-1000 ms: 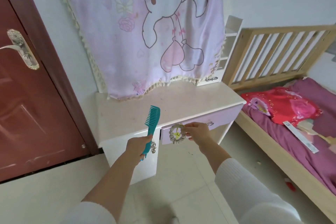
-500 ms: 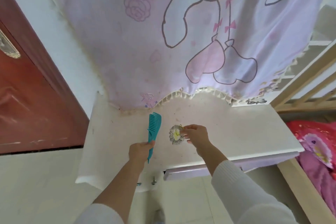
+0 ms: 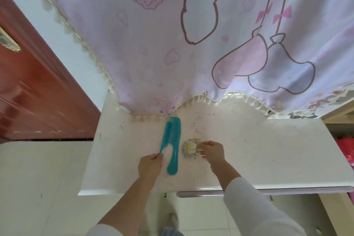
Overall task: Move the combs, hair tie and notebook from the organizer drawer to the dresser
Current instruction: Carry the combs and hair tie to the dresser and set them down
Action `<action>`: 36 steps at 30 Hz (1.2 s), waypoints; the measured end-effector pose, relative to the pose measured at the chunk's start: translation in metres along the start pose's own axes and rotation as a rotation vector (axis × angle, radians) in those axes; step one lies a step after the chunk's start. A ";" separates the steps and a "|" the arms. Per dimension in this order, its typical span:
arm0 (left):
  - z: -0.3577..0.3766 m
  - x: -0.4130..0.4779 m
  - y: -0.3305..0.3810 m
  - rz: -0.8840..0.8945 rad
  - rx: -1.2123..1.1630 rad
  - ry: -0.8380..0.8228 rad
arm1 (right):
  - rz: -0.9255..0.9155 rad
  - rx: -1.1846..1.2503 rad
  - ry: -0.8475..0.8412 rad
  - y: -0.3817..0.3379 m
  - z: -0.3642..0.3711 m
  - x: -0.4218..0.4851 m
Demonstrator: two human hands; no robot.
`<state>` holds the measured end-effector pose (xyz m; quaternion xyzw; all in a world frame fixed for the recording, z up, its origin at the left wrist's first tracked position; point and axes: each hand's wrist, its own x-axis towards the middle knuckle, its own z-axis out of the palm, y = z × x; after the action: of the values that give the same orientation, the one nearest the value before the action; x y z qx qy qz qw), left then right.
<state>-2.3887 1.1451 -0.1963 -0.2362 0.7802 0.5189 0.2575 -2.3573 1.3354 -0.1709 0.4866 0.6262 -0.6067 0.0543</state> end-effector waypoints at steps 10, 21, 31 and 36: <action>-0.007 -0.001 0.002 0.109 0.167 0.111 | -0.055 -0.166 0.048 0.016 -0.007 0.002; -0.016 -0.015 0.029 0.361 0.389 -0.035 | -0.170 -0.275 0.067 0.009 -0.014 -0.053; 0.016 -0.120 0.021 1.007 0.716 -0.468 | -0.231 -0.265 0.447 0.089 -0.072 -0.201; 0.024 -0.216 -0.037 1.230 0.800 -0.759 | -0.127 -0.146 0.716 0.180 -0.098 -0.319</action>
<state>-2.1984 1.1759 -0.0899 0.5341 0.7559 0.2944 0.2380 -2.0190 1.2035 -0.0626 0.6231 0.6761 -0.3539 -0.1717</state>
